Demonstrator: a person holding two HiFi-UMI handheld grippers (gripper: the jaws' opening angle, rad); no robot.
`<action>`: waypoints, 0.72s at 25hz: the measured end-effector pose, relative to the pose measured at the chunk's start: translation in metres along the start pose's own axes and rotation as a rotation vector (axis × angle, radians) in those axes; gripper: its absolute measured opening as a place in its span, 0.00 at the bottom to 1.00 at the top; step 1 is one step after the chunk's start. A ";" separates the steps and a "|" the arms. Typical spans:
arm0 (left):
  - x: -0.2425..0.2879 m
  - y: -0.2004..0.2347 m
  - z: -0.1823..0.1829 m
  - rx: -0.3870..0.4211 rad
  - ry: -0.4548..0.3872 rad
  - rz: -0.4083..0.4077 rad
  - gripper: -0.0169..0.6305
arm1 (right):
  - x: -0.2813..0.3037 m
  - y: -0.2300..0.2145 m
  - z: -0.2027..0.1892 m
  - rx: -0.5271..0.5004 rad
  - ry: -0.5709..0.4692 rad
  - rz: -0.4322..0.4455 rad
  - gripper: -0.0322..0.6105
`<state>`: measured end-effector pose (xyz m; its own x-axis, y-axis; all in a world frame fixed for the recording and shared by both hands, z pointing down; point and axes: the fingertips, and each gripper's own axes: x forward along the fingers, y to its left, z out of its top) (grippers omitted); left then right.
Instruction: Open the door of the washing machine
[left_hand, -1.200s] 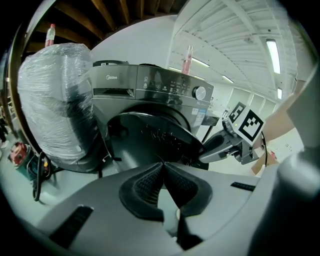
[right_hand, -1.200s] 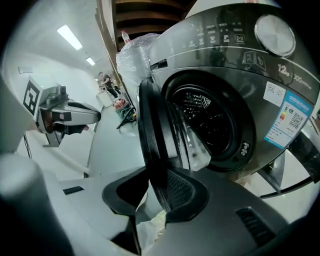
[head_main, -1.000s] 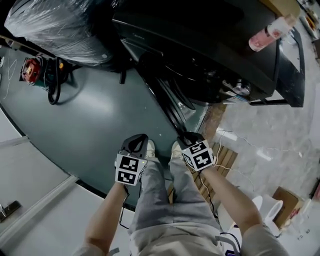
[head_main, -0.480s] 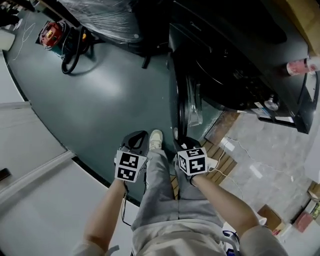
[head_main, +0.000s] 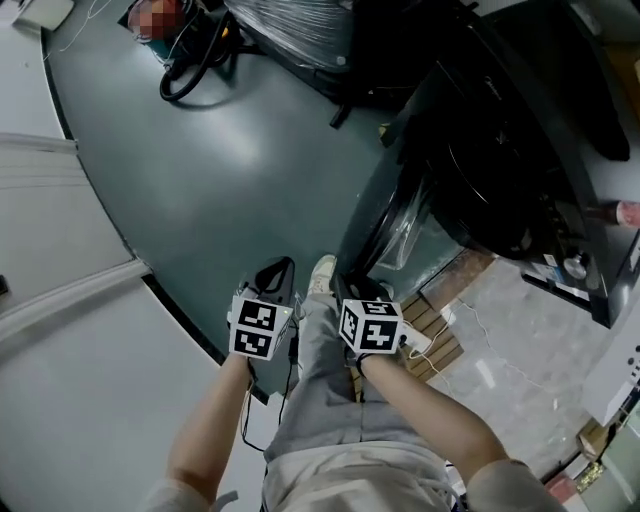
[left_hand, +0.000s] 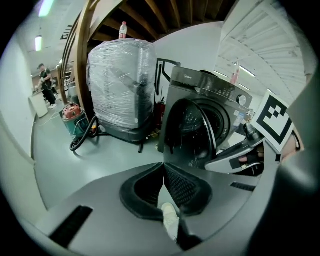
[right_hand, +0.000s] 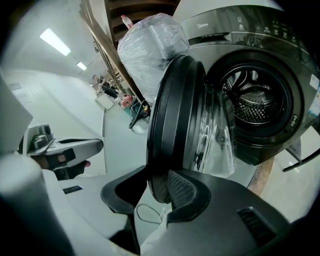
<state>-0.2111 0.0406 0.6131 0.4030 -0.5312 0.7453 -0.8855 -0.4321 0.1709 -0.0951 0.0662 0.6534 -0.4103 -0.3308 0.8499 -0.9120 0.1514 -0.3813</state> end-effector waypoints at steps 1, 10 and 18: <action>-0.003 0.010 -0.001 -0.017 -0.007 0.020 0.06 | 0.005 0.006 0.003 0.011 0.006 0.007 0.27; -0.023 0.082 -0.003 -0.121 -0.056 0.133 0.06 | 0.050 0.059 0.027 0.173 0.081 0.083 0.28; -0.035 0.131 0.004 -0.187 -0.099 0.210 0.06 | 0.093 0.110 0.063 0.157 0.068 0.115 0.25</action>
<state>-0.3405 0.0001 0.6068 0.2185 -0.6670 0.7123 -0.9755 -0.1679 0.1421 -0.2333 -0.0069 0.6674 -0.5157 -0.2553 0.8179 -0.8504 0.0359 -0.5250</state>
